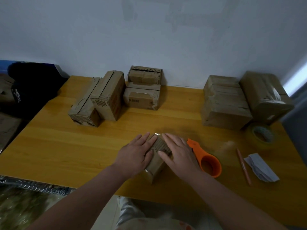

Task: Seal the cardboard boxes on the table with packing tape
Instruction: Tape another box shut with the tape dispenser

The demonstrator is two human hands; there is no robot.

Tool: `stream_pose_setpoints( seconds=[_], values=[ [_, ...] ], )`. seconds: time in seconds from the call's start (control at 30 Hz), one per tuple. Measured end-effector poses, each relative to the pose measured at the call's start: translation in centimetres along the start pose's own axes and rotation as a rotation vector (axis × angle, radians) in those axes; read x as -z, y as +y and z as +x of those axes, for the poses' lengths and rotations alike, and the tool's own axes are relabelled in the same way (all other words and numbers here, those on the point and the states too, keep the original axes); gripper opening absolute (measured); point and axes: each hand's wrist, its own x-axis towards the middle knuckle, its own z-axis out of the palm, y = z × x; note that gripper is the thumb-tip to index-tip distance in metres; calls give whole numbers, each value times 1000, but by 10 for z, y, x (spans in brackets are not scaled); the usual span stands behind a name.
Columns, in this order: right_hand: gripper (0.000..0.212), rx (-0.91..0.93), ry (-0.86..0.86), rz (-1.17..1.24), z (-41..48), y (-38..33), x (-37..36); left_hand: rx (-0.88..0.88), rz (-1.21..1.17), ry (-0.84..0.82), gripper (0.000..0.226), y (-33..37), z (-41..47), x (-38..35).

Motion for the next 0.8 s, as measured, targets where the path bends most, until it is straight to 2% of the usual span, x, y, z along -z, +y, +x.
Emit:
stream_pose_setpoints(
  seconds=[0.1, 0.17, 0.27, 0.33, 0.43, 0.63, 0.8],
  values=[
    [69, 0, 43, 104, -3, -1, 1, -3, -14, -15, 76, -1, 0, -1],
    [54, -72, 135, 249, -3, -3, 3, -13, -39, 0, 79, -1, 0, -1],
    [44, -192, 238, 405, 7, -7, 7, -124, -35, 163, 55, 1, -3, 1],
    [43, -230, 192, 394, 17, -9, 9, -221, -33, 314, 39, 3, -4, -3],
    [46, -299, 73, 380, 35, -15, 11, -270, -26, 394, 33, 5, -5, -6],
    [13, -384, 112, 376, 52, -23, 10, -303, -31, 371, 30, 0, -2, -9],
    [13, -479, 115, 534, 50, -15, 10, -346, -7, 379, 30, -3, 3, -9]
  ],
)
